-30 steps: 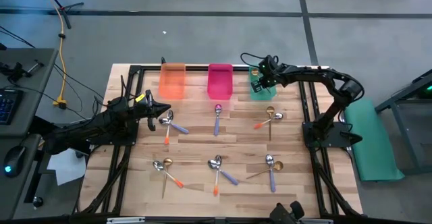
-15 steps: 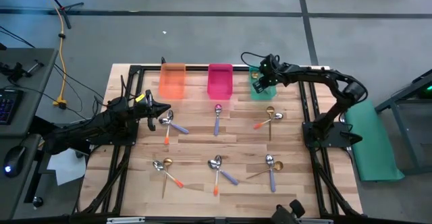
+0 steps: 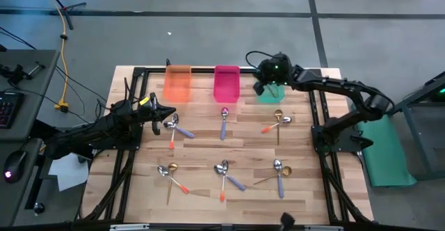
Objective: Sort silverware by color (type)
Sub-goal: Put the purple spoon into the orange bin
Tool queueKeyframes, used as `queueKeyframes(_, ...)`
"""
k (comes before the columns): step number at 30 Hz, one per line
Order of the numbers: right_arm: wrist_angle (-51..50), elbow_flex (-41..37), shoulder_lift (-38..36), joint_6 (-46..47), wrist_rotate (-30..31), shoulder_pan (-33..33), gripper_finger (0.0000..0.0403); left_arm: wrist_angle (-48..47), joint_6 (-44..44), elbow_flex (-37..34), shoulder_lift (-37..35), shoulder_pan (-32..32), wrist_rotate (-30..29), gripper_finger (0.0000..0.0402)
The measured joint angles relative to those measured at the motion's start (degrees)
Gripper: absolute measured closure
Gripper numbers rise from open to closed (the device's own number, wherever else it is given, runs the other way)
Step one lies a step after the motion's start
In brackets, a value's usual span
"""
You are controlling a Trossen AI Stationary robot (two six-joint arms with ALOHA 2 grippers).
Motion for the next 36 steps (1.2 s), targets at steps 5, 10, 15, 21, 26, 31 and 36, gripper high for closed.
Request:
queueKeyframes(5, 5.0, 0.0, 1.9, 1.3, -0.5, 5.9, 0.0402, 0.0, 0.0, 0.0, 0.0, 0.0, 0.0, 0.0398)
queueKeyframes(10, 5.3, 0.0, 1.8, 3.9, 5.4, 13.7, 0.0402, 0.0, 0.0, 0.0, 0.0, 0.0, 0.0, 0.0398)
queueKeyframes(15, 2.1, 0.0, 1.7, 9.5, 12.1, 22.3, 0.0402, 0.0, 0.0, 0.0, 0.0, 0.0, 0.0, 0.0398)
queueKeyframes(21, -4.2, 0.0, 1.7, 22.2, 20.0, 33.5, 0.0403, 0.0, 0.0, 0.0, 0.0, 0.0, 0.0, 0.0398)
queueKeyframes(26, -10.0, 0.0, 1.7, 35.7, 25.6, 43.0, 0.0403, 0.0, 0.0, 0.0, 0.0, 0.0, 0.0, 0.0398)
queueKeyframes(31, -17.8, 0.0, 1.7, 52.0, 28.6, 51.5, 0.0403, 0.0, 0.0, 0.0, 0.0, 0.0, 0.0, 0.0398)
queueKeyframes(36, -20.6, 0.0, 3.0, 64.6, 30.2, 58.4, 0.0403, 0.0, 0.0, 0.0, 0.0, 0.0, 0.0, 0.0398)
